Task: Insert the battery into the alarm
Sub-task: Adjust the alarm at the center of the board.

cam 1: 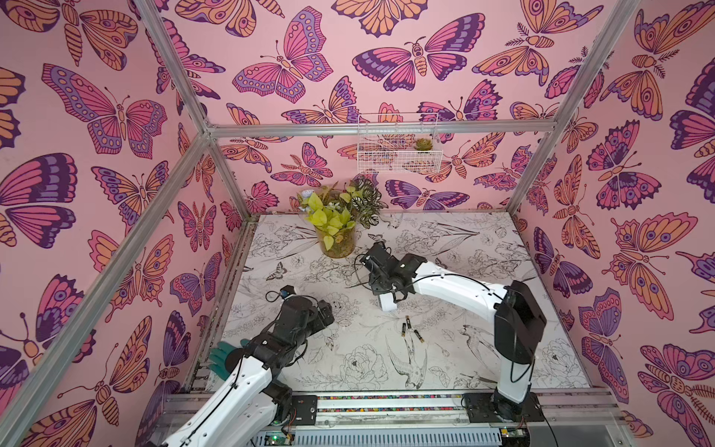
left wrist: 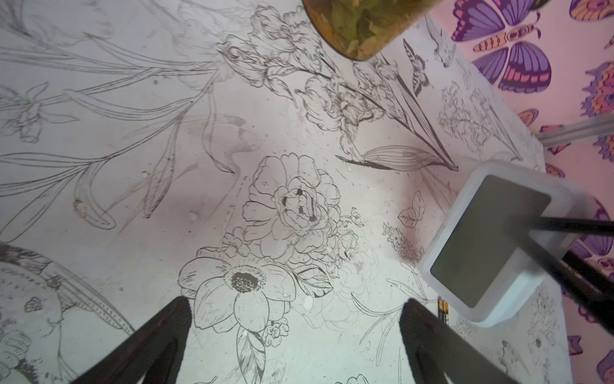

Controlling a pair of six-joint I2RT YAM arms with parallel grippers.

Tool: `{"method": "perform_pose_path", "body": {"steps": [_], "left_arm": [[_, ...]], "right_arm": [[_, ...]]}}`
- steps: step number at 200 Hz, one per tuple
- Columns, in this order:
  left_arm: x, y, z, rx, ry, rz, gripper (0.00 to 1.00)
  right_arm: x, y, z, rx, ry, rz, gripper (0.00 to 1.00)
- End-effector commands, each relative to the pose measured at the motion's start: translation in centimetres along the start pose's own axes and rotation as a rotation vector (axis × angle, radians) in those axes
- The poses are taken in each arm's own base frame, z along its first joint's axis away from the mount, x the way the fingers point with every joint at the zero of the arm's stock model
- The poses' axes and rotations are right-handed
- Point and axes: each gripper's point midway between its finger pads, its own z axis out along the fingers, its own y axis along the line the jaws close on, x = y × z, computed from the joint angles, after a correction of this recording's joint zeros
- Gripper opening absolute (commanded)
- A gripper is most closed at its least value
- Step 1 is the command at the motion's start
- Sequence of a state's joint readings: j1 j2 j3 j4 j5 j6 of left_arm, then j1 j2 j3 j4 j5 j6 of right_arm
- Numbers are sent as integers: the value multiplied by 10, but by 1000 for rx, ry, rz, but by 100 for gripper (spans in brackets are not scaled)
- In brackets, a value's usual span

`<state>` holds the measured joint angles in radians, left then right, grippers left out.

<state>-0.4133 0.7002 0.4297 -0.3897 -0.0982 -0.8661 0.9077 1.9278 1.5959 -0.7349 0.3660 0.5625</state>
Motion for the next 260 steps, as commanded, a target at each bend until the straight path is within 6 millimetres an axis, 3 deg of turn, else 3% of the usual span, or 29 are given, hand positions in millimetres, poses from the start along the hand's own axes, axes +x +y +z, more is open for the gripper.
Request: {"method": "perform_pose_path", "body": {"steps": [1, 43, 66, 71, 95, 168, 198, 203, 224, 260], "left_arm": [[7, 7, 1, 33, 25, -101, 100], [11, 24, 5, 22, 45, -185, 99], [4, 28, 4, 7, 14, -206, 97], [14, 40, 10, -23, 28, -213, 97], [11, 44, 9, -37, 6, -225, 98], [6, 48, 9, -63, -7, -224, 97], [8, 53, 7, -93, -2, -203, 97], [-3, 44, 2, -74, -23, -201, 97], [-4, 45, -1, -86, -27, -199, 97], [-6, 43, -4, -74, -33, -203, 97]], "right_arm": [[-1, -7, -6, 127, 8, -135, 29], [0, 5, 9, 256, 22, -275, 30], [-1, 12, 10, 304, 8, -329, 33], [0, 15, 10, 306, 4, -340, 34], [4, 28, 10, 308, -2, -398, 37], [25, 56, 19, 319, 5, -487, 47], [34, 67, 21, 301, 9, -492, 60], [36, 69, 22, 293, 13, -494, 61], [42, 78, 21, 269, 14, -498, 69], [51, 92, 16, 192, 14, -480, 69]]}}
